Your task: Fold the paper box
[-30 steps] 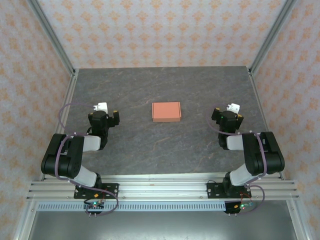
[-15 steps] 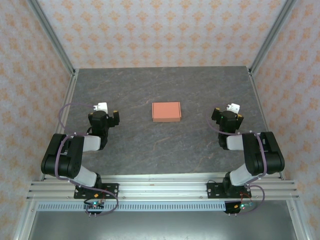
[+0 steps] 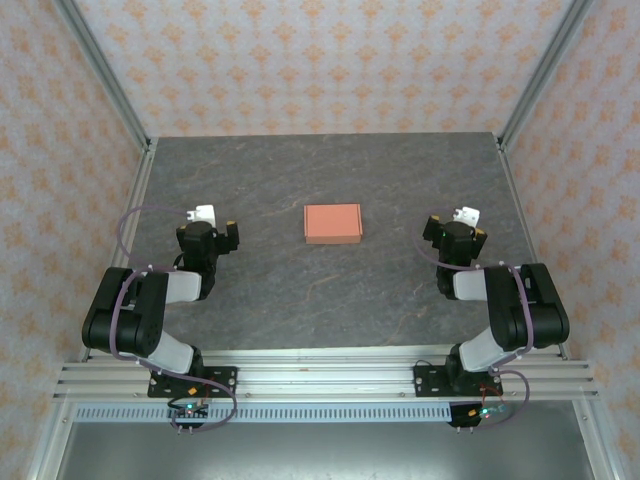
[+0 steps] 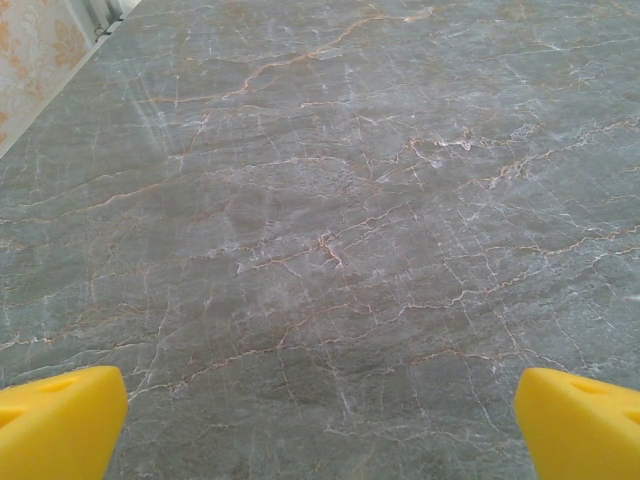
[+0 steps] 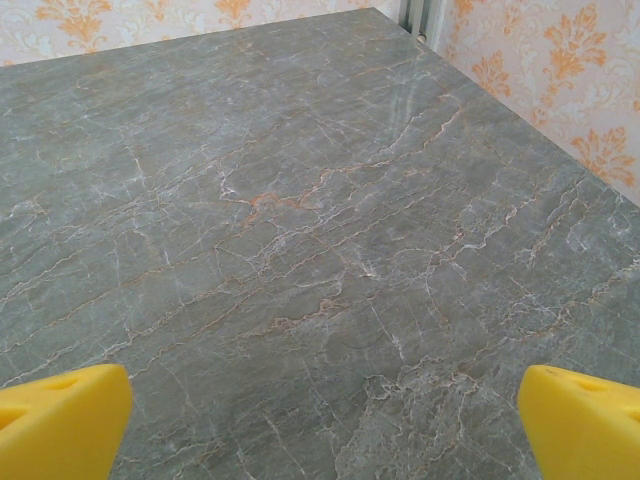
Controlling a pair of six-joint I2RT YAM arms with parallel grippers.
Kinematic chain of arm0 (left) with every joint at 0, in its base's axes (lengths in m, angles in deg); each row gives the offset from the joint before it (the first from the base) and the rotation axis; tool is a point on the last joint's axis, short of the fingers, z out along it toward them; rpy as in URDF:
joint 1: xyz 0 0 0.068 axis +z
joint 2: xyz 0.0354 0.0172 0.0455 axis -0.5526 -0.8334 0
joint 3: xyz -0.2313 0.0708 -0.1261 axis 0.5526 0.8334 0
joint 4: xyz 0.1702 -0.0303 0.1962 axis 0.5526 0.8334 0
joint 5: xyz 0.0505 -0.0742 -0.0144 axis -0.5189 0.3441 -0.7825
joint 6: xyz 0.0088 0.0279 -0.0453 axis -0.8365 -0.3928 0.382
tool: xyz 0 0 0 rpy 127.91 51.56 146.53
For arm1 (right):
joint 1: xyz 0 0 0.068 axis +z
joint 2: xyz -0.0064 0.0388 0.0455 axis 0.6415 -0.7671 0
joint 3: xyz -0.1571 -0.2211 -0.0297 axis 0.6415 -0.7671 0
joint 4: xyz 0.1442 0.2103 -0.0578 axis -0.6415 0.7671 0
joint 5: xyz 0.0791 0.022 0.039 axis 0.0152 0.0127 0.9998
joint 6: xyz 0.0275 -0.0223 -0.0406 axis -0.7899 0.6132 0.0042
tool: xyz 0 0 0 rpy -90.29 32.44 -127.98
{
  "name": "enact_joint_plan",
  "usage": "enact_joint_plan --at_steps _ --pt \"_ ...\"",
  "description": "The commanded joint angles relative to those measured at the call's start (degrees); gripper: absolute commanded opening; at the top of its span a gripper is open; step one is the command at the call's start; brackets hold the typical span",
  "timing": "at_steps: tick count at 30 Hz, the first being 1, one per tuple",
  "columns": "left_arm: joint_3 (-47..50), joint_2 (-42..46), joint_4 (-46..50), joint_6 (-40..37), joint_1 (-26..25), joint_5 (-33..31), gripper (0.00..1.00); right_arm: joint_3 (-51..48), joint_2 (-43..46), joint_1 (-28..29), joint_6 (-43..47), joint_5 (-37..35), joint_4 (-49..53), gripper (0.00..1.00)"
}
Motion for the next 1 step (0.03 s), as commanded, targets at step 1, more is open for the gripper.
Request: enact_joint_plan --at_steps 1 --pt "-0.99 0.61 -1.81 -0.59 -0.28 -0.32 1.0 0.99 0.43 -0.19 -0.9 0.37 0.33 0.99"
